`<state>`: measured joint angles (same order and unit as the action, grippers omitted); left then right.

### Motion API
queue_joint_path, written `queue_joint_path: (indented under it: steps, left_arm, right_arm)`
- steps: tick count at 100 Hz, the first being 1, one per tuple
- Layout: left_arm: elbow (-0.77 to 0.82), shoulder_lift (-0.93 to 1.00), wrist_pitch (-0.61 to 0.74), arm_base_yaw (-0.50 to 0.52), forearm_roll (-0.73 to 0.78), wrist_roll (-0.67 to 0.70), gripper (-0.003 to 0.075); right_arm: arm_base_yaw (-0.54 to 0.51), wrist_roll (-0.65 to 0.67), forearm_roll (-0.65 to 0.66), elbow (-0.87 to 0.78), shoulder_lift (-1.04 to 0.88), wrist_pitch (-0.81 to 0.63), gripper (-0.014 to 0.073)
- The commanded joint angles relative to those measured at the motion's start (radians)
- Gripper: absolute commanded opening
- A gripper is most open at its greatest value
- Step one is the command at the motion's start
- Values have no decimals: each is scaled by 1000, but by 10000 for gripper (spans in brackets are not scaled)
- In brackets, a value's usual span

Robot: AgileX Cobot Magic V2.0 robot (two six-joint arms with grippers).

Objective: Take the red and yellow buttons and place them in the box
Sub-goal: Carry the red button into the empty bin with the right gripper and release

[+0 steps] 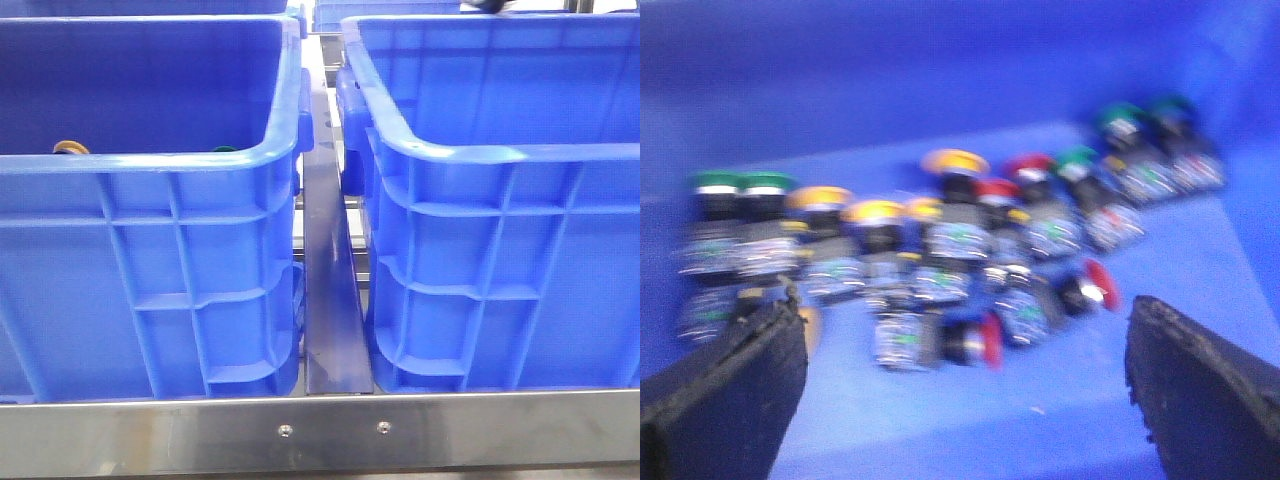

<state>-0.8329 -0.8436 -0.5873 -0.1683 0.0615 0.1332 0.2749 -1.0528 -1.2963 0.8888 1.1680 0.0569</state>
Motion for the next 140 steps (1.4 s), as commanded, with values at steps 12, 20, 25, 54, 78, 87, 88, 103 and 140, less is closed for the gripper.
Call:
queue_joint_path:
  steps: [12, 20, 25, 54, 78, 87, 88, 103, 140]
  left_arm:
    - [-15, 90, 95, 26, 6, 11, 346]
    - [-15, 100, 95, 26, 6, 11, 200]
    - [-15, 100, 95, 26, 6, 11, 108]
    - [-15, 100, 95, 26, 6, 11, -19]
    - [-15, 100, 95, 26, 6, 11, -19]
    - [-15, 100, 95, 26, 6, 11, -19]
    - [-15, 100, 95, 26, 6, 11, -19]
    - [-15, 100, 93, 26, 6, 11, -19]
    - [-15, 100, 90, 26, 6, 11, -19]
  right_arm:
    - [-2, -75, -19, 35, 9, -221, 134]
    - [-2, -83, -17, 35, 49, -281, 134]
    - [-2, -83, -9, 35, 87, -318, 134]
    - [-2, -71, 31, 38, 292, -494, 134]
    - [-2, 176, 243, 38, 401, -509, 134]
    - [-2, 298, 347, 38, 423, -524, 134]
    - [-2, 315, 354, 38, 427, -526, 134]
    - [-2, 447, 467, 38, 454, -569, 134]
    - [-2, 581, 613, 38, 479, -584, 134]
